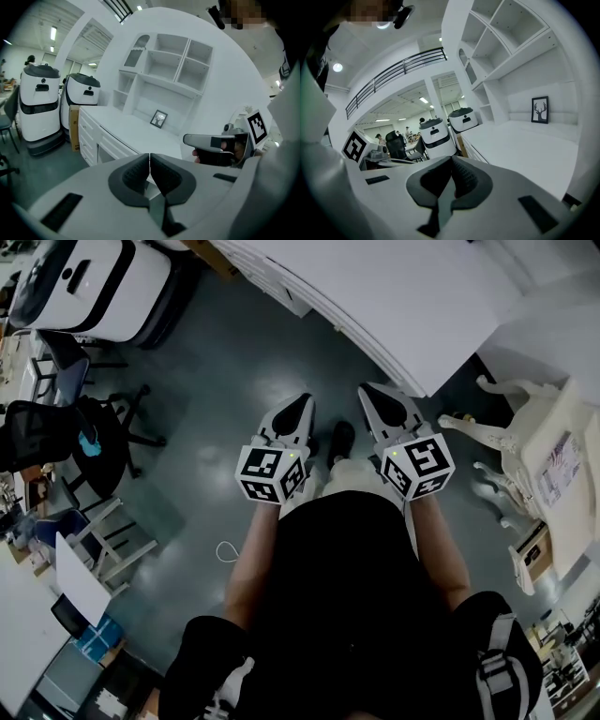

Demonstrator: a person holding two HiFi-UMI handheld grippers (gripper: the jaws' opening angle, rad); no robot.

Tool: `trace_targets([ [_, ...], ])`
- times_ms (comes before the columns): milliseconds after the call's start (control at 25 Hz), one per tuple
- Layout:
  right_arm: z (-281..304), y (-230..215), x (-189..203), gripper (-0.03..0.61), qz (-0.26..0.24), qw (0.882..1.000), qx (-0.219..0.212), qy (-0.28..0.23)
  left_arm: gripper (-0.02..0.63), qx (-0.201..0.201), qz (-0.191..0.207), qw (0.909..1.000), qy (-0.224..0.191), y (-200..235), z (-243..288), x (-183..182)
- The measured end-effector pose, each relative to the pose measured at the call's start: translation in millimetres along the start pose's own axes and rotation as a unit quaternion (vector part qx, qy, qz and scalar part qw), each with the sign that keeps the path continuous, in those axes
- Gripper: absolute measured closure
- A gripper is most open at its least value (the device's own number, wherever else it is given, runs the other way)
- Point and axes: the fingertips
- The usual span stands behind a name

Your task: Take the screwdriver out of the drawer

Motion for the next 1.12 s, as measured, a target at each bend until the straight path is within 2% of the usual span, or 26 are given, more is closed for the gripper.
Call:
trace_targets([
  [480,23,-28,23,0.561,0.020,0.999,0.048,0.014,0.589,0.054,0.013,0.9978,0.035,26,66,23],
  [800,29,-52,40,0.561,0.038,0.996,0.078,0.023,0.588,0.067,0.040,0.9951,0.061,44,116,41],
  [920,31,-59,44,0.561,0.044,0.995,0.089,0.026,0.573,0.071,0.039,0.9942,0.071,52,131,48],
  [1040,31,-66,45,0.561,0.046,0.994,0.098,0.029,0.526,0.075,0.045,0.9927,0.083,58,148,56],
  [1120,34,-72,46,0.561,0.046,0.993,0.103,0.031,0.523,0.076,0.049,0.9920,0.088,63,160,60],
])
Point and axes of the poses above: the fingertips, and each gripper's own axes: z forward along the fingers, y to its left, x out of its underside, and after that the axes turned 7 degrees about z, right-handed
